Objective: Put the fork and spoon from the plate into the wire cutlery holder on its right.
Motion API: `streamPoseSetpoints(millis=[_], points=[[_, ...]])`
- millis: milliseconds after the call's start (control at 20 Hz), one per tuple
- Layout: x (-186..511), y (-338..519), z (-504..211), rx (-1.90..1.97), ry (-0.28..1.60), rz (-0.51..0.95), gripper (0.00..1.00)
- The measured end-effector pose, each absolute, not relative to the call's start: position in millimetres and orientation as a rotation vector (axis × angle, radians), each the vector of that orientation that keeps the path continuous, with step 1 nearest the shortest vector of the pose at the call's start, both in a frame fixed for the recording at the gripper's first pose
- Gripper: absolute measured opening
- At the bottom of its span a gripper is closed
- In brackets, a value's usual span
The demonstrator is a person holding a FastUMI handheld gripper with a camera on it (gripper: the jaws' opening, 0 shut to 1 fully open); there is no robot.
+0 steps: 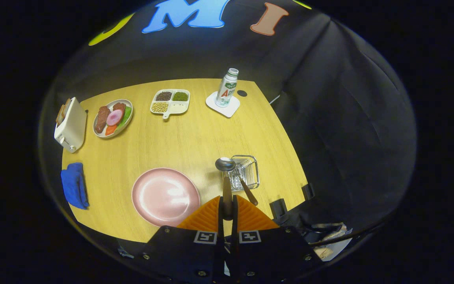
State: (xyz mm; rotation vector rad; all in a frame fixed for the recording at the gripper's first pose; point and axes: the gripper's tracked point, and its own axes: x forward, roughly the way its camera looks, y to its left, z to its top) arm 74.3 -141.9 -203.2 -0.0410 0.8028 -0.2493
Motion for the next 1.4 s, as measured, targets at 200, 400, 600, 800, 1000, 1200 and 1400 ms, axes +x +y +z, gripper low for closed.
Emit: streamPoseSetpoints(millis=[200,400,600,800,1000,1200,1400], points=[[80,-169,-220,0.001,0.840,-0.273,0.06],[85,-183,-231,0.024,0.860,-0.278,0.06],[93,-189,-231,0.048,0.856,-0.268,0.06],[101,-189,-234,0.070,0.853,-0.250,0.06],[108,-190,-236,0.068,0.860,-0.227,0.07],[110,-192,-235,0.084,0.856,-0.226,0.12],[111,-192,-234,0.088,0.855,-0.219,0.13]])
